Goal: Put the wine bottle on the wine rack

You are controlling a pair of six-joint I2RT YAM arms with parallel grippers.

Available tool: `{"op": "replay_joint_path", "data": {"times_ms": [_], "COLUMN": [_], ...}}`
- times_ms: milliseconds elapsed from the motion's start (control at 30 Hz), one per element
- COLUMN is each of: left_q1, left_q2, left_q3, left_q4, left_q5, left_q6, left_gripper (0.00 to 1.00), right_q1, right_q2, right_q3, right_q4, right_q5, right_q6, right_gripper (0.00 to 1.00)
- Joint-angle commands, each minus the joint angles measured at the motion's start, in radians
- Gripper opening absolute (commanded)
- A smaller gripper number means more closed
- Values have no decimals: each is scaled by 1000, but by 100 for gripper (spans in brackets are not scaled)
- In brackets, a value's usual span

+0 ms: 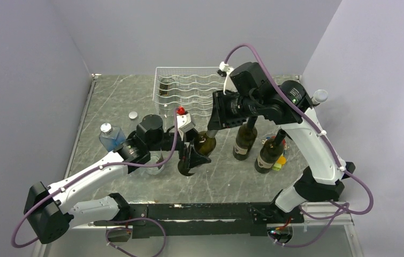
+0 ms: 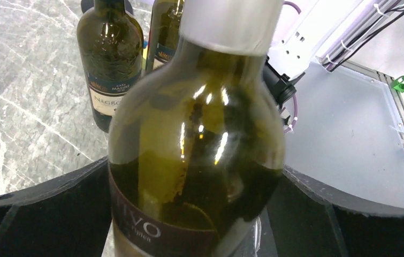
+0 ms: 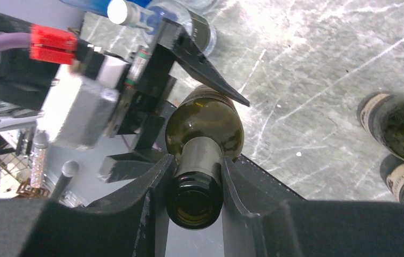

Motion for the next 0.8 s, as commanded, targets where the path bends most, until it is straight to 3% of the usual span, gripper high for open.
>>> {"op": "replay_joint_path", "data": {"times_ms": [0,233,400,500,667,700,733,767], "left_q1": [-4,-5,-5,-4,-5,-5,-5,-5], "left_q2": [-6,-16,-34,-30,-22,-20,-20,-19], "left_q3": [-21,-46,-37,-27,-26,-25,-23,-20], "left_q4": [69,65,-1,-32,-39,-39,-38,-36], "left_q5": [46,88,88,95,112,116,110,104], "left_q6": [-3,2,34,48,71,75,73,68], "left_gripper": [99,98,86,99,99,98,90,75], "right_q1": [2,1,1,0,0,0,-1,-1], "right_q2": [-43,-94,-143,-164,-204,-214,-224,-234], "right_q3": [85,18,-37,-55,-101,-114,-127,-143], "right_q4": [145,211,250,265,295,301,305,312], "right_q5": [-77,-93,-87,-82,-83,-79,-73,-69], "right_q6": [34,55,66,66,76,79,81,85], "right_gripper": [0,0,0,0,0,0,0,0]}}
